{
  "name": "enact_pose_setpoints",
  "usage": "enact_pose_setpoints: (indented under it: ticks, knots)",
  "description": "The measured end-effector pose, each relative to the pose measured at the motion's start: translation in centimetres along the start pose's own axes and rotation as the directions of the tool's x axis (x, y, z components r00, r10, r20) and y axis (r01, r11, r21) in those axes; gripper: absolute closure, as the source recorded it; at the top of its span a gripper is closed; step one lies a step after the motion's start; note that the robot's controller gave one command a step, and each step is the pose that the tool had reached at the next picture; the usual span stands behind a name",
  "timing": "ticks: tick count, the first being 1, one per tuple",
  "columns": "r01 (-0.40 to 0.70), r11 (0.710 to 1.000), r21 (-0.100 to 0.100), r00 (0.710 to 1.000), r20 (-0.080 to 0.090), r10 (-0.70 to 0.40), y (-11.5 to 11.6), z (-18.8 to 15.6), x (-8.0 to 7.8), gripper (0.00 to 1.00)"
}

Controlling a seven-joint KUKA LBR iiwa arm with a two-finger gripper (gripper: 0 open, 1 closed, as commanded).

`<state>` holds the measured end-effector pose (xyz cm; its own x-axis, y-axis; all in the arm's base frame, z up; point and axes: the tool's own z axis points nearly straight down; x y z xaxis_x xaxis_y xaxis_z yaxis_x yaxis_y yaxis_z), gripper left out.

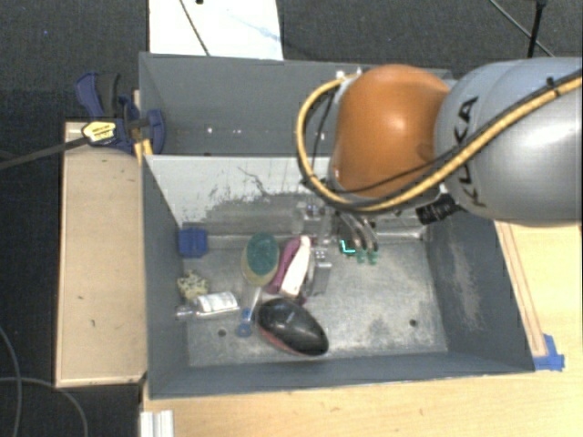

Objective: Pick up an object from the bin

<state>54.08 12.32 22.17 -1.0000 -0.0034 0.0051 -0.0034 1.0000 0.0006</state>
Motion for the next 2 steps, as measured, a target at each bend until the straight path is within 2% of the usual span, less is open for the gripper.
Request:
enact_pose_setpoints:
  ticks: [1, 2]
  knots:
    - [0.298, 0.955, 0.001, 0.955, 0.003, -0.298, 4.7, 9.7, 3.0, 0.0]
    - [0.37, 0.929, -0.003, 0.929, 0.018, -0.37, 2.8, 14.0, 2.1, 0.0]
